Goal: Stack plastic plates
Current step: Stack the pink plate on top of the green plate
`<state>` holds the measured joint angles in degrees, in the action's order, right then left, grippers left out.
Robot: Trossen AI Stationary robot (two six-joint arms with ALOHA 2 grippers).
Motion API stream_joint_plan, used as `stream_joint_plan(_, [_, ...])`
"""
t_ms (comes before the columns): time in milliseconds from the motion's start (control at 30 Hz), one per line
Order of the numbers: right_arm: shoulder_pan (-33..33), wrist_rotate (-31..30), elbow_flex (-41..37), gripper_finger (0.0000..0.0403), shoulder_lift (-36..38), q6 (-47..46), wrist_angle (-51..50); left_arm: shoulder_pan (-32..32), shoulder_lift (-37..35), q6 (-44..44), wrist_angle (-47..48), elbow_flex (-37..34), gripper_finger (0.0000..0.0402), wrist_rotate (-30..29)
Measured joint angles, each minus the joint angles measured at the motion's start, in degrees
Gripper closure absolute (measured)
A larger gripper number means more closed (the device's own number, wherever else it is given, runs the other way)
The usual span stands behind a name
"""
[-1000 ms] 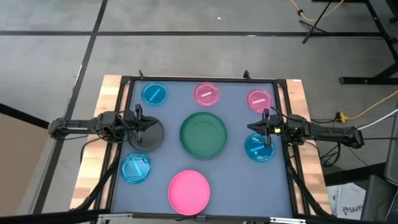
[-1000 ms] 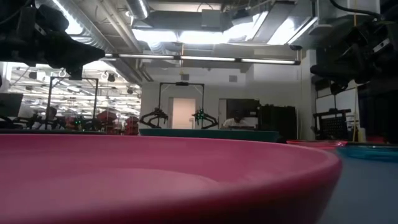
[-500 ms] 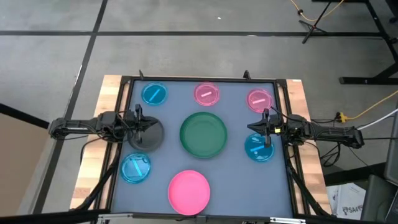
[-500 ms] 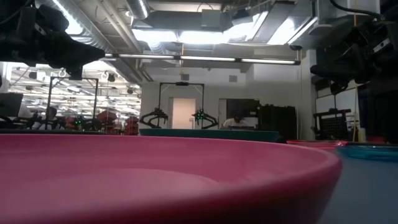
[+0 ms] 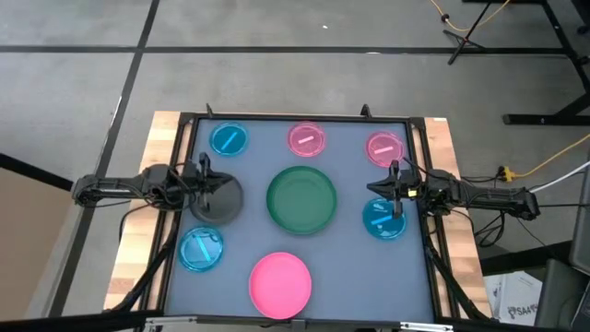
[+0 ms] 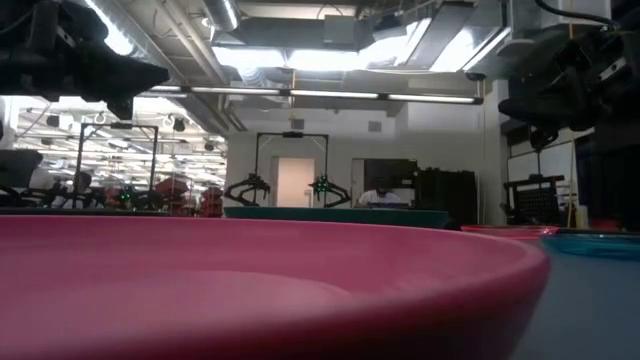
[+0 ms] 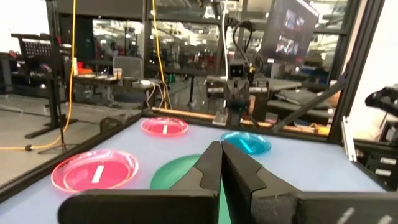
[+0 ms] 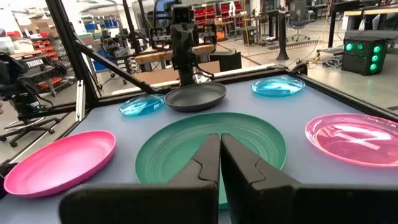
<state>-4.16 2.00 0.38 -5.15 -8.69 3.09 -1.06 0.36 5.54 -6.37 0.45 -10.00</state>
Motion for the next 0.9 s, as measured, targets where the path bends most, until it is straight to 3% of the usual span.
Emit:
stream_joint_plan(233, [0.0,-4.4,0.0,0.0393,0.0,0.0,3.4,0.0,0.0,1.2,-6.5,0.0,0.0397,-0.3])
stream_joint_plan(333, [0.0,-5.6,0.0,0.0393,0.0,-0.1,3.4,-0.1,0.0,1.1,-9.6,0.0,0.0397,-3.7])
stream_joint_plan(500, [0.0,-8.5,0.0,0.0393,0.0,-0.1,5.4,-0.1,0.3,1.4,-10.0,0.0,0.0397,-4.5])
stream_joint_plan(700, [0.0,-9.1,0.0,0.0393,-0.6,0.3,9.6,-0.1,3.8,3.2,-10.0,0.0,0.0397,-5.9])
stream_joint_plan(900, [0.0,-10.5,0.0,0.0393,-6.0,-0.1,14.0,-0.1,9.6,3.3,-12.5,0.0,0.0397,-5.9])
